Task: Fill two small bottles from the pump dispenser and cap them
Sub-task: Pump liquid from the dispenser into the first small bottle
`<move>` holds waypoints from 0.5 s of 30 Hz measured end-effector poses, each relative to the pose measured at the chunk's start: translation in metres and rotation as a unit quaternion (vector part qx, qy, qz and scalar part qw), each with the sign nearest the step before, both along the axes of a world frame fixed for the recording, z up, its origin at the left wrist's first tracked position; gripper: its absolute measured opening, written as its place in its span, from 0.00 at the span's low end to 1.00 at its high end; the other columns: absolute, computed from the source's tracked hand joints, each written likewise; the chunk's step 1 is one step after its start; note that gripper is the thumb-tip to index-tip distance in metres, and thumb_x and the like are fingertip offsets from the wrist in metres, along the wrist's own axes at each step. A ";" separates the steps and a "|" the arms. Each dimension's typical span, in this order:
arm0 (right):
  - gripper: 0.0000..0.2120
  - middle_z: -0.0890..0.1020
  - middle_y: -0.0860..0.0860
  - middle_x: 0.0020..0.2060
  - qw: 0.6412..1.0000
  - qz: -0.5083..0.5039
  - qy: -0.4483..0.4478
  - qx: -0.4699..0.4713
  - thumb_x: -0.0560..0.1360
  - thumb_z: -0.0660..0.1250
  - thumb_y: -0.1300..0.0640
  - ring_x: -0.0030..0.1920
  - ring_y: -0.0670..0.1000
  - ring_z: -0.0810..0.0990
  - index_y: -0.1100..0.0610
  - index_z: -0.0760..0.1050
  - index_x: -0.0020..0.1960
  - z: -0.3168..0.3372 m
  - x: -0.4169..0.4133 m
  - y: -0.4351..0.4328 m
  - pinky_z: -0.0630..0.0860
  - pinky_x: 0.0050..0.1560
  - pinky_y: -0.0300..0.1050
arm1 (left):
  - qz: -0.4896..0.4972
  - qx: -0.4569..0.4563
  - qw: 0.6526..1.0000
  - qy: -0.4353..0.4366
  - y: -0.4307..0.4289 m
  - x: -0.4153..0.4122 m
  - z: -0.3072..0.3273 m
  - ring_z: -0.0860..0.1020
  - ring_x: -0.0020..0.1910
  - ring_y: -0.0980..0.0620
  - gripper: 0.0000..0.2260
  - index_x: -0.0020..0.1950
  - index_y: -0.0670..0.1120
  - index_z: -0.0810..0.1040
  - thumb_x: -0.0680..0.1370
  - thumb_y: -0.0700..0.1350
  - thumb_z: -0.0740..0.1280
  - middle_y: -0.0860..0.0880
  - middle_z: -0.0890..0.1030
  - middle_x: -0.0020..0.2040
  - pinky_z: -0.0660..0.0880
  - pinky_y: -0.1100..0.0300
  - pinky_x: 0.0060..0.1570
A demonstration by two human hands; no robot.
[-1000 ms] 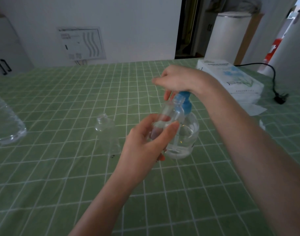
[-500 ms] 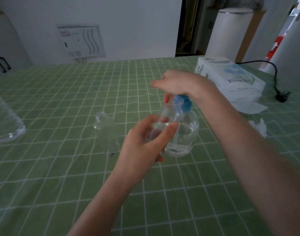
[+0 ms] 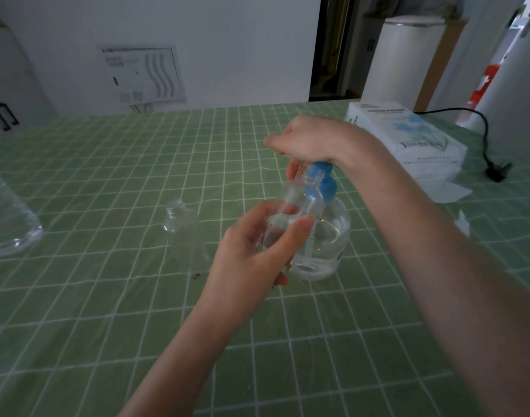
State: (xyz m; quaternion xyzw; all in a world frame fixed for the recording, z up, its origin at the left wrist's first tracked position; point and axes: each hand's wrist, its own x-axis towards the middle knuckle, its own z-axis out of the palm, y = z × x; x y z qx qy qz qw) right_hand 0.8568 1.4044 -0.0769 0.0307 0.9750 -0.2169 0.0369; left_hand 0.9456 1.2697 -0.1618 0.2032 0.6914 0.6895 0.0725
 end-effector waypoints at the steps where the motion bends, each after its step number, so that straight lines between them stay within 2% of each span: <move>1: 0.21 0.83 0.55 0.51 1.000 0.000 -0.002 0.003 0.79 0.56 0.45 0.42 0.53 0.79 0.61 0.74 0.61 -0.002 0.000 0.000 0.71 0.44 0.45 | 0.000 -0.001 1.000 -0.002 0.000 0.000 -0.001 0.74 0.27 0.59 0.13 0.48 0.54 0.79 0.68 0.58 0.68 0.56 0.77 0.29 0.72 0.67 0.27; 4: 0.21 0.81 0.56 0.55 1.000 0.001 -0.011 0.002 0.80 0.56 0.47 0.52 0.56 0.79 0.60 0.73 0.63 -0.008 0.002 -0.001 0.69 0.49 0.46 | 0.001 -0.002 1.000 -0.013 0.000 0.002 -0.002 0.74 0.27 0.59 0.16 0.49 0.53 0.79 0.65 0.58 0.68 0.55 0.77 0.29 0.72 0.67 0.27; 8: 0.22 0.80 0.56 0.56 1.000 -0.001 -0.004 0.003 0.80 0.55 0.47 0.54 0.55 0.78 0.60 0.71 0.66 -0.007 0.004 -0.003 0.67 0.47 0.46 | -0.002 -0.011 1.000 -0.009 -0.001 0.001 -0.001 0.74 0.27 0.59 0.18 0.50 0.51 0.79 0.65 0.59 0.67 0.56 0.77 0.29 0.71 0.68 0.27; 10: 0.21 0.82 0.55 0.53 1.000 0.000 0.005 0.000 0.80 0.56 0.46 0.50 0.54 0.80 0.60 0.72 0.65 -0.003 0.004 -0.002 0.69 0.42 0.45 | -0.004 -0.008 1.000 -0.007 -0.001 0.001 0.000 0.74 0.27 0.59 0.18 0.50 0.51 0.79 0.65 0.59 0.67 0.56 0.77 0.29 0.71 0.68 0.27; 12: 0.20 0.84 0.55 0.47 1.000 -0.001 0.009 -0.003 0.79 0.56 0.46 0.40 0.52 0.81 0.60 0.74 0.61 0.001 0.003 -0.002 0.71 0.36 0.42 | -0.002 -0.002 1.000 -0.005 -0.001 0.001 0.001 0.74 0.28 0.59 0.17 0.49 0.52 0.79 0.65 0.59 0.67 0.55 0.77 0.29 0.72 0.67 0.27; 13: 0.20 0.84 0.55 0.45 1.000 -0.002 0.007 -0.001 0.79 0.57 0.46 0.37 0.52 0.80 0.60 0.75 0.59 0.003 0.003 -0.002 0.71 0.36 0.41 | -0.003 0.000 1.000 -0.004 -0.001 0.001 0.002 0.74 0.28 0.59 0.16 0.49 0.53 0.79 0.65 0.59 0.67 0.55 0.77 0.29 0.72 0.67 0.27; 15: 0.20 0.85 0.55 0.45 1.000 0.001 0.002 0.000 0.79 0.57 0.47 0.39 0.54 0.82 0.61 0.75 0.59 0.004 0.002 -0.001 0.74 0.42 0.43 | -0.003 0.001 1.000 -0.003 -0.001 0.001 0.002 0.75 0.28 0.59 0.16 0.49 0.53 0.79 0.66 0.59 0.67 0.56 0.77 0.29 0.72 0.68 0.27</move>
